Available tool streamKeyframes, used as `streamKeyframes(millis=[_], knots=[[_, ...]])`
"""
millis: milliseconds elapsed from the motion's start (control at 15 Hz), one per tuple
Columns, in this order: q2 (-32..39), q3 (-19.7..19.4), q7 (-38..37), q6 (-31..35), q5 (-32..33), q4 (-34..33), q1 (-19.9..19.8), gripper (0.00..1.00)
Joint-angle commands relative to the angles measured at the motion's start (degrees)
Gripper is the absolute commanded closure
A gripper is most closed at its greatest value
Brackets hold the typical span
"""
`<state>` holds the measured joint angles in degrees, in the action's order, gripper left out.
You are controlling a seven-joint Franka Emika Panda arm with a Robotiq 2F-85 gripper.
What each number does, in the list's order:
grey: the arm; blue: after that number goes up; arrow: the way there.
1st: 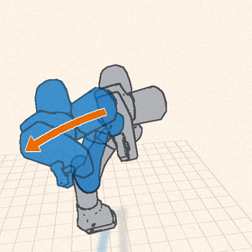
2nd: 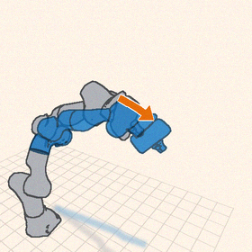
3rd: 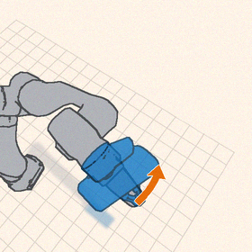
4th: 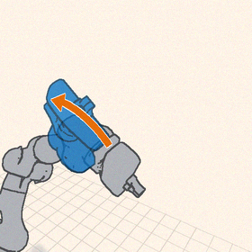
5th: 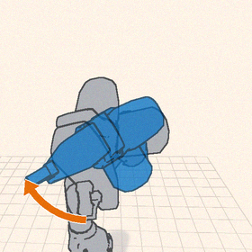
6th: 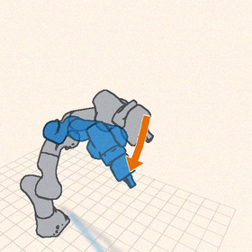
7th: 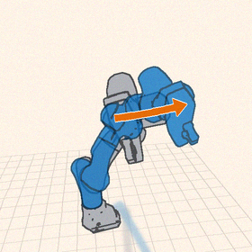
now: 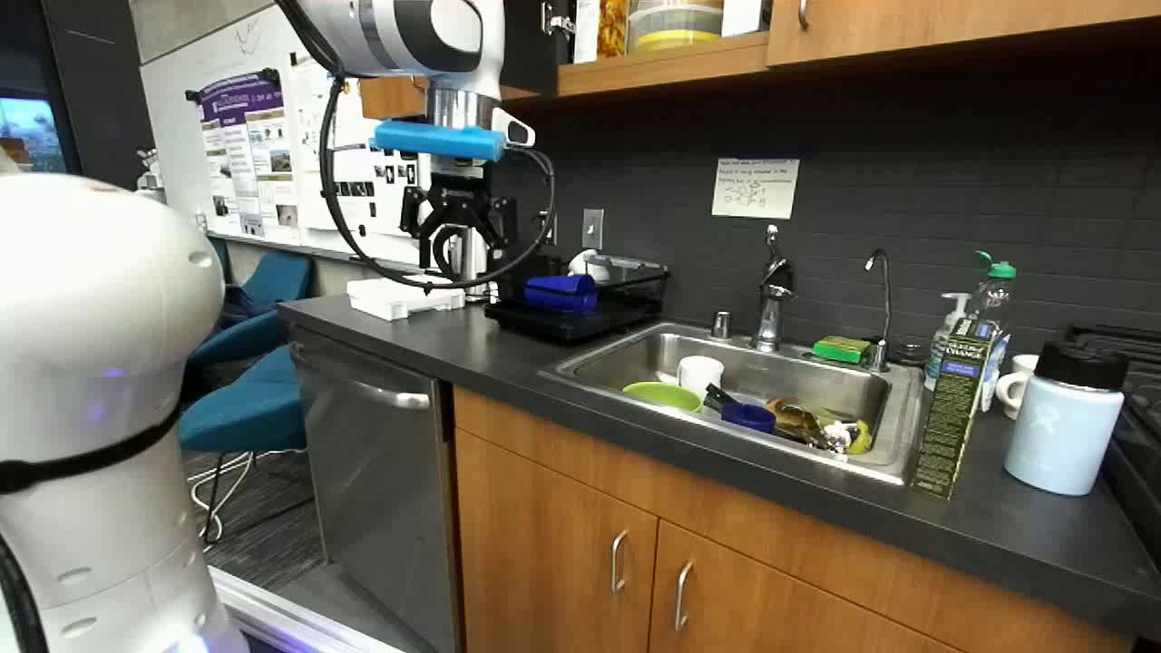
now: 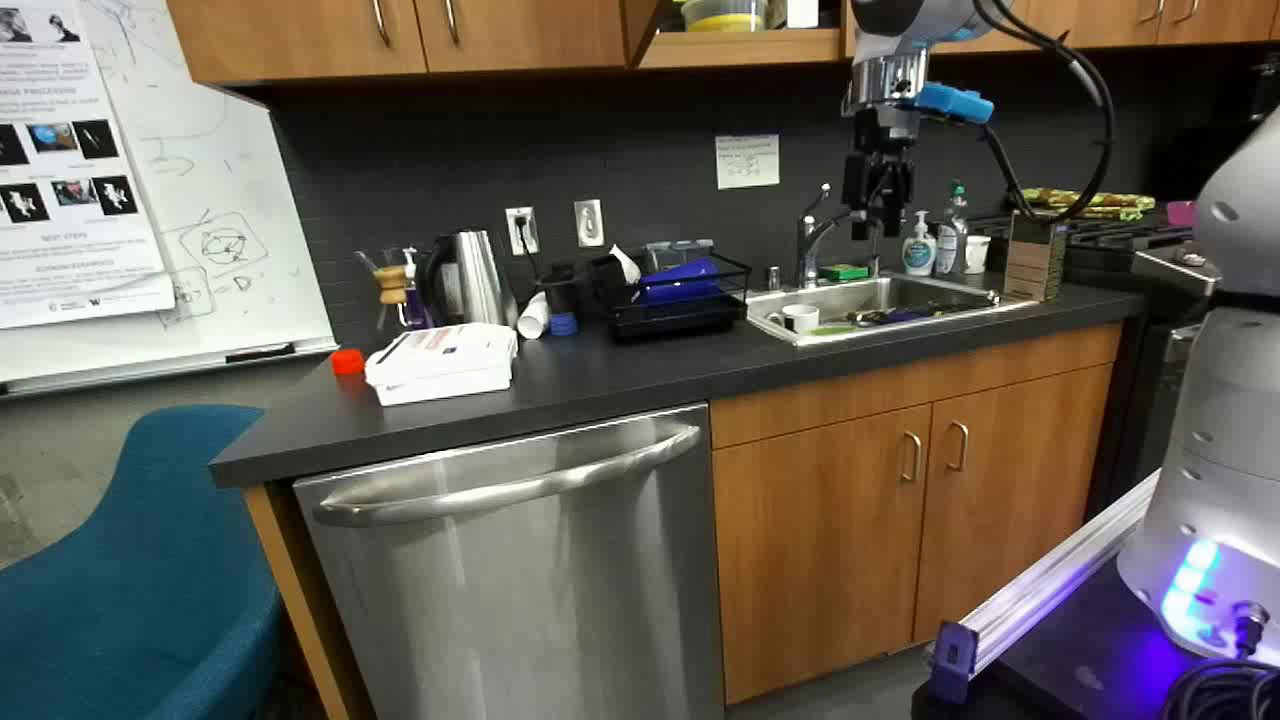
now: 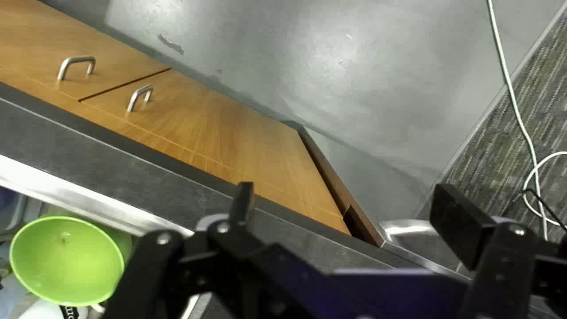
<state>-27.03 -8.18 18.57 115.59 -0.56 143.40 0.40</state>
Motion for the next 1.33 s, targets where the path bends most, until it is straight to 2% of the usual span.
streamKeyframes(millis=[0, 1133, 1267], knots=[[0.0, 0.4, 0.1, -0.1, -0.2, -0.1, -0.4, 0.0], [0.0, 0.4, 0.1, -0.1, -0.2, -0.1, -0.4, 0.0], [1.1, 0.8, -2.4, 1.3, -0.7, -0.1, -0.7, 0.0]])
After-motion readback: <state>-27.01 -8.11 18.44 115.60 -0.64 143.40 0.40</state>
